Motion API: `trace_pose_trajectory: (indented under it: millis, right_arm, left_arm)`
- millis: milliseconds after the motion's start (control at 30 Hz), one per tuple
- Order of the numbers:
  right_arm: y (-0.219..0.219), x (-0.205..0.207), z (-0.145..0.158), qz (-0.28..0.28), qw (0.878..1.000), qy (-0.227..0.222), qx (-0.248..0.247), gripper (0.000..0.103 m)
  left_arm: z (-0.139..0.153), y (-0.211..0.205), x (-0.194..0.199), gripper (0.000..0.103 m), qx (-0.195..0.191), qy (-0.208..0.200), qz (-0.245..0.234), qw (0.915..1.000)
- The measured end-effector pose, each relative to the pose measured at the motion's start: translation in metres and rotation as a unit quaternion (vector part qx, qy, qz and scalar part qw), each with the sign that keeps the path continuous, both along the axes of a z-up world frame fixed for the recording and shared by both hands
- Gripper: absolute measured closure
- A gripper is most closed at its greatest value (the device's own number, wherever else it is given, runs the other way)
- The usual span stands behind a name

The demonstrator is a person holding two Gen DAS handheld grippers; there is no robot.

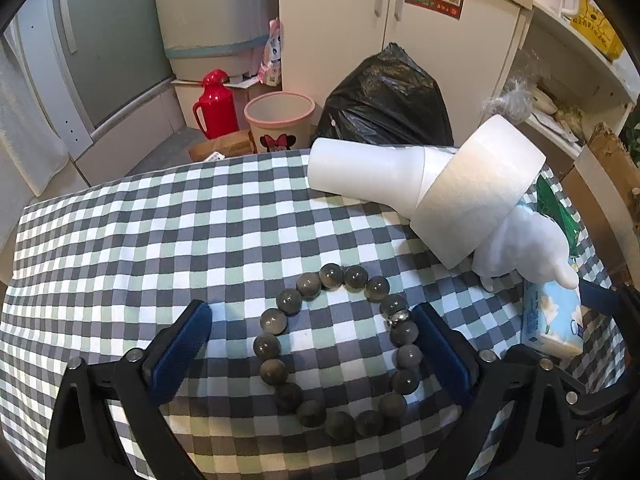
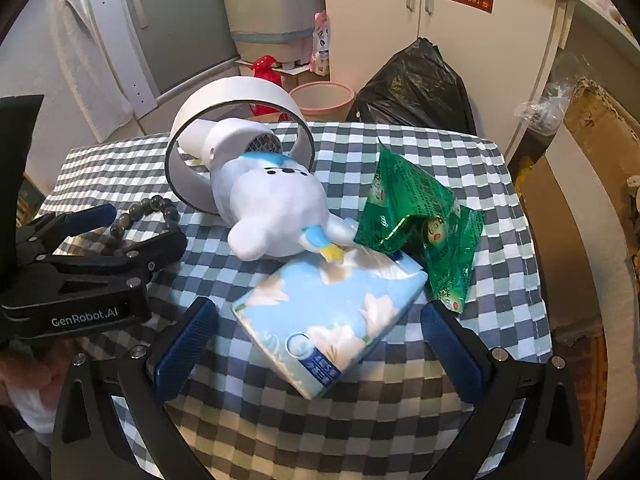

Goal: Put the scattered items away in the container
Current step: 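Lower the left tool onto the bead bracelet and close on it, then grasp the floral tissue pack with the right tool while the left tool lifts the bracelet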

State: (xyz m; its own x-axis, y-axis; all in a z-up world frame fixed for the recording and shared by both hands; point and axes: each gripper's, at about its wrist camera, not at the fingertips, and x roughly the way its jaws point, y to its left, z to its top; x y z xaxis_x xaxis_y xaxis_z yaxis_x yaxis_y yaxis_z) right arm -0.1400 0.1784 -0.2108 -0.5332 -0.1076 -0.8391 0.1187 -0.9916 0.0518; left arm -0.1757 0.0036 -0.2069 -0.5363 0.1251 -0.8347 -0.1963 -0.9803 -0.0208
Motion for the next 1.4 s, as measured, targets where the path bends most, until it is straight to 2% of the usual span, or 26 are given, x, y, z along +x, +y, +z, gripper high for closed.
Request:
trace_pose_trajectory:
  millis: [67, 133, 167, 233, 300, 467, 500, 900, 1400]
  right_arm:
    - [-0.001, 0.001, 0.000, 0.001, 1.000, 0.002, 0.005, 0.004]
    - [0.001, 0.003, 0.003, -0.005, 1.000, 0.006, 0.009, 0.019]
    - [0.002, 0.006, 0.004, -0.005, 1.000, 0.007, 0.007, 0.022]
    - [0.004, 0.009, 0.006, -0.003, 1.000, 0.007, 0.001, 0.026]
    - [0.005, 0.012, 0.008, -0.001, 1.000, 0.009, -0.003, 0.029]
    - [0.010, 0.020, 0.011, 0.000, 1.000, 0.013, -0.021, 0.034]
    - [0.011, 0.022, 0.012, 0.001, 1.000, 0.013, -0.023, 0.034]
    - [0.005, 0.047, 0.038, 0.011, 0.999, 0.039, -0.031, 0.035]
    - [-0.001, 0.081, 0.086, 0.021, 0.995, 0.093, -0.033, 0.035]
  left_arm:
    - [0.003, -0.004, 0.001, 0.025, 0.001, 0.006, 0.006, 1.0000]
    - [0.006, -0.006, 0.002, 0.047, 0.003, 0.009, 0.008, 0.9999]
    - [0.007, -0.008, 0.002, 0.052, 0.004, 0.008, 0.008, 0.9999]
    - [0.008, -0.011, 0.002, 0.071, 0.009, 0.005, 0.010, 0.9999]
    - [0.010, -0.013, 0.002, 0.078, 0.015, 0.002, 0.014, 0.9998]
    - [0.013, -0.017, 0.006, 0.081, 0.025, -0.002, 0.013, 0.9996]
    - [0.015, -0.017, 0.008, 0.091, 0.026, -0.001, 0.013, 0.9996]
    - [0.037, -0.023, 0.029, 0.092, 0.030, 0.015, 0.014, 0.9993]
    - [0.080, -0.032, 0.061, 0.092, 0.037, 0.055, 0.019, 0.9976]
